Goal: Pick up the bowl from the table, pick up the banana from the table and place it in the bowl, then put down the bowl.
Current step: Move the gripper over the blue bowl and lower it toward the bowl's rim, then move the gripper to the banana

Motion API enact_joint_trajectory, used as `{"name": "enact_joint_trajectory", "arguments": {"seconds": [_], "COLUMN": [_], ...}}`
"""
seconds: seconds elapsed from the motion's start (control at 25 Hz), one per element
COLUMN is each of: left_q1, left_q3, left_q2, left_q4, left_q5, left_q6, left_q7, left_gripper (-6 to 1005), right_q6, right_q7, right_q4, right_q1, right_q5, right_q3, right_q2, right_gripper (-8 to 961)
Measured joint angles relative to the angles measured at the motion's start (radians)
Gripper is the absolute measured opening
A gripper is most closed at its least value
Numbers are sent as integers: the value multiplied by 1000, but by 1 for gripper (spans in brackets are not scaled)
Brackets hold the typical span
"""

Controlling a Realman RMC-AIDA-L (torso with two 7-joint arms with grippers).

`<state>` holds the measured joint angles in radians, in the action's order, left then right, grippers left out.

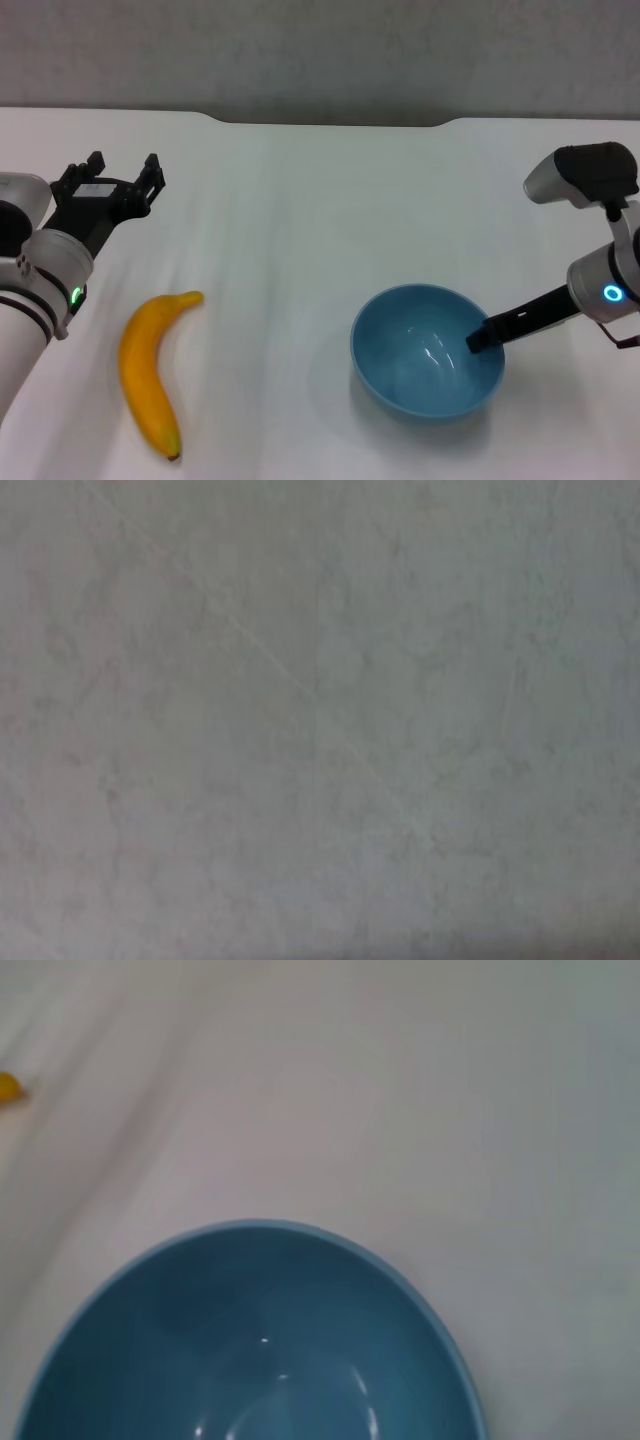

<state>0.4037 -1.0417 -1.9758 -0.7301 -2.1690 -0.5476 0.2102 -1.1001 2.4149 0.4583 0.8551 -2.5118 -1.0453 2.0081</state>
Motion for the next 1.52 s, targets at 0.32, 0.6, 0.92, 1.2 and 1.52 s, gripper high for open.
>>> {"name": "enact_joint_trajectory", "arguments": {"seconds": [0.32,0.6,0.92,1.2,1.52], "left_q1": [-3,-5,-1,-24,0], "left_q3": [-1,-2,-84,-360,-582], "left_q2": [0,0,11,-45,-50], "left_q4": [0,-1,-131,-292,-347], "left_q5": [0,0,8,22,53], "left_q6": [0,3,236,620,985], "left_q7": [0,0,48,312,455], "left_gripper": [727,727,727,728,728], "right_q6": [18,42,33,16,-35], "right_q7": [-1,-1,9,12,56], "right_q4": [1,6,99,141,291], "right_q1": [-1,-10,-89,-107,-169], "right_q5": [-8,-5,7,8,9], "right_q3": [-13,-16,-11,-2,-1], "right_q2": [0,0,0,0,1], "right_gripper": [229,42,31,30,30]}}
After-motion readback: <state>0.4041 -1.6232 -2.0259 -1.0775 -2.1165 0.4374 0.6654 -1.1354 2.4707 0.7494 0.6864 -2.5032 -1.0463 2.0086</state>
